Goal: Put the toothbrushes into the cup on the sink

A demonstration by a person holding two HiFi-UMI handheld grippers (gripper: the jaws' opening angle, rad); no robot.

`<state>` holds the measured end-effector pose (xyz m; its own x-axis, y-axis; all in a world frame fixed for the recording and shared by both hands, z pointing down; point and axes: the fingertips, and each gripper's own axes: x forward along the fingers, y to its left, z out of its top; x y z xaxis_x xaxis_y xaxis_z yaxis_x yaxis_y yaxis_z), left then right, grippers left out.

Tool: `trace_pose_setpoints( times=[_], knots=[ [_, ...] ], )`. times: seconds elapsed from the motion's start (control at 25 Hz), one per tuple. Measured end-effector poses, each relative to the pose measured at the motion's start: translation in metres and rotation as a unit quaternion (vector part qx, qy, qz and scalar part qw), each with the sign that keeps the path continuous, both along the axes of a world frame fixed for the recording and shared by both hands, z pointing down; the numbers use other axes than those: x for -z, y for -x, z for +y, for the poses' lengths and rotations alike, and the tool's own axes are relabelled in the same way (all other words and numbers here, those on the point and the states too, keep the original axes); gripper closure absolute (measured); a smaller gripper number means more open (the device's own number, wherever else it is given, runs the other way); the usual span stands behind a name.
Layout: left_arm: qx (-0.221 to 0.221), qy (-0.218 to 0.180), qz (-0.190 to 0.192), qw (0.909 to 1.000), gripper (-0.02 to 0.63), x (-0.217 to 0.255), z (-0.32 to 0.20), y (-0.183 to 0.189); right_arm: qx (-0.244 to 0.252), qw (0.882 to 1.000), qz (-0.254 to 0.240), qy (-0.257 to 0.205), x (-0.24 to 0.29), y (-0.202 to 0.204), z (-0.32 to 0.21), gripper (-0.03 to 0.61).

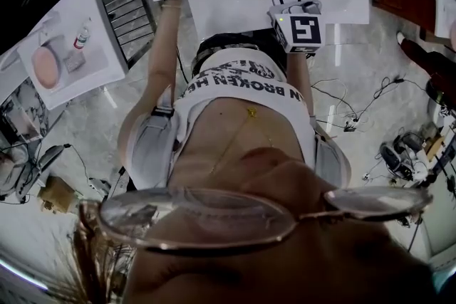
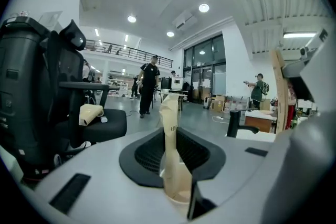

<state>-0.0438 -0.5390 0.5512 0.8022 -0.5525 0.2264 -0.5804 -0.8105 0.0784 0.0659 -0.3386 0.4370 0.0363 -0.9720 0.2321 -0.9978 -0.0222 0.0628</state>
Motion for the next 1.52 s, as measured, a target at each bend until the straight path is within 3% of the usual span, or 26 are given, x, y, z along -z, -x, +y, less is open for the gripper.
trace_pose_setpoints(
  times=[0.32,0.44,0.68,1.08,1.16,1.28,1.52],
  knots=[
    [-0.001,0.012,0.0,0.9999,0.528,-0.012,-0.003,0.004,0.006,1.0,-0.004,-0.003,-0.001,0.002,-0.001,0.525],
    [0.003,0.007,-0.002,1.0,0.44,-0.008,-0.002,0.006,0.011,1.0,-0.007,-0.005,0.0,0.002,-0.002,0.525],
    [0.01,0.011,0.002,0.9999,0.368,-0.005,0.0,0.015,0.012,1.0,-0.006,-0.011,0.0,0.001,-0.006,0.525],
    [0.022,0.02,0.008,0.9995,0.356,0.007,0.009,0.038,0.006,1.0,-0.001,-0.023,0.007,-0.012,-0.015,0.525],
    [0.024,0.021,0.012,0.9994,0.395,0.011,0.015,0.043,0.011,1.0,-0.001,-0.027,0.009,-0.011,-0.02,0.525],
    [0.029,0.021,0.021,0.9991,0.561,0.016,0.025,0.052,0.025,0.999,0.007,-0.033,0.011,-0.008,-0.031,0.525],
    [0.035,0.036,0.022,0.9985,0.598,0.014,0.046,0.069,0.077,0.996,0.01,-0.052,0.019,0.013,-0.067,0.525]
  ],
)
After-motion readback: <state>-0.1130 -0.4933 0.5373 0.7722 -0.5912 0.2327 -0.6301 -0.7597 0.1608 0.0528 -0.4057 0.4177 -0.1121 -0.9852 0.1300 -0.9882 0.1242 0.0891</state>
